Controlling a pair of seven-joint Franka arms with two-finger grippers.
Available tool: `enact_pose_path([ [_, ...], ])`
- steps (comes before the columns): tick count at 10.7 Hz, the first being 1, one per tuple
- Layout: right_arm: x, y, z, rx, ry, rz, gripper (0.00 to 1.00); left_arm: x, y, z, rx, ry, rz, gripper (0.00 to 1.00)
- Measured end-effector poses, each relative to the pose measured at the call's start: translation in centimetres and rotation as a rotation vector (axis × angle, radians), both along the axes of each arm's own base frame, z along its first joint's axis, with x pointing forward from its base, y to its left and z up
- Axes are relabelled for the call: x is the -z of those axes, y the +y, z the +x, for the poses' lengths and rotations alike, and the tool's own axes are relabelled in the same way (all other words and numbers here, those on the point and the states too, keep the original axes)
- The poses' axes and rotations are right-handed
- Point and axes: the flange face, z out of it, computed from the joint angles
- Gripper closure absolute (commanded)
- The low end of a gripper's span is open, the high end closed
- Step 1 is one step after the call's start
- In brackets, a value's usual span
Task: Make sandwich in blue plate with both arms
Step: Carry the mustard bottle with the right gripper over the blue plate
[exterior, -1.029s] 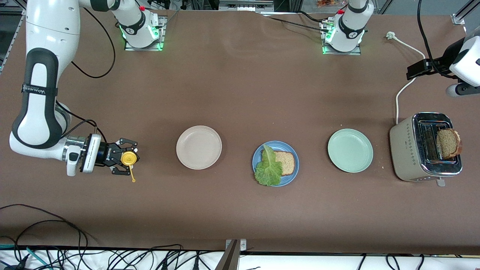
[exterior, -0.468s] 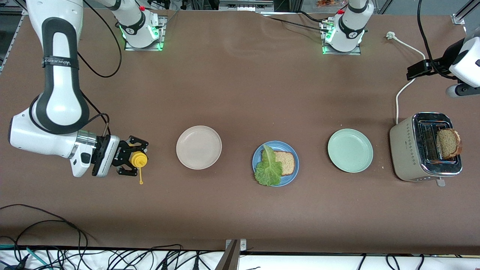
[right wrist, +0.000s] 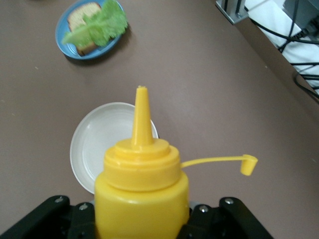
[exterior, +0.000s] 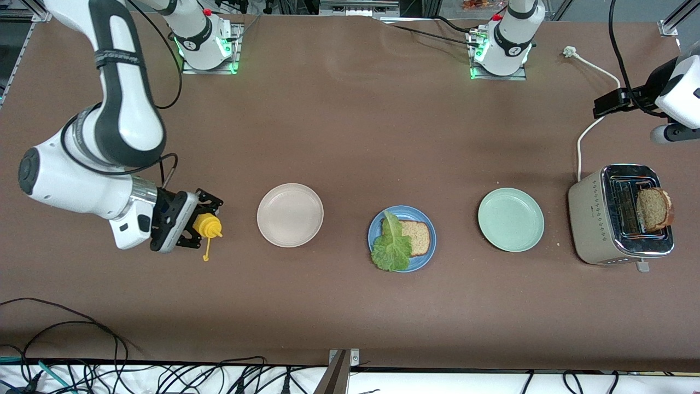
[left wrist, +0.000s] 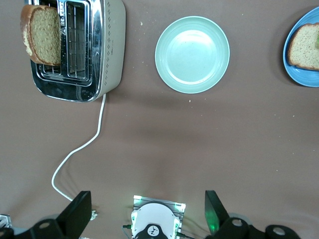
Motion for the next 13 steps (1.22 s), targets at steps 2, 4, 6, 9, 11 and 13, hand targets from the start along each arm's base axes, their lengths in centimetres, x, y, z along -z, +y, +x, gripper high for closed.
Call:
enact_pose_path([
  [2, -1.6, 2.9, -0.9, 0.006, -0.013, -0.14, 1.0, 0.2, 0.0, 0.3, 0.0, 0.002, 0.0, 0.0],
  [4, -2.4, 5.7, -1.9, 0.028, -0.019, -0.249, 1.0, 0.2, 0.1, 0.5, -0.001, 0.002, 0.0, 0.0],
  [6, -3.0, 8.9, -2.8, 0.033, -0.06, -0.367, 1.0, 0.1, 0.1, 0.5, -0.003, -0.004, 0.0, 0.0],
  [9, -2.9, 13.2, -4.5, 0.032, -0.106, -0.472, 1.0, 0.0, 0.2, 0.5, -0.005, -0.006, 0.0, 0.0],
  [11, -2.8, 14.7, -5.1, 0.029, -0.152, -0.552, 1.0, -0.1, 0.3, 0.5, -0.005, -0.006, 0.0, 0.0],
  [13, -2.3, 17.5, -6.4, 0.056, -0.202, -0.625, 1.0, -0.1, 0.3, 0.5, -0.006, -0.006, 0.0, 0.0],
])
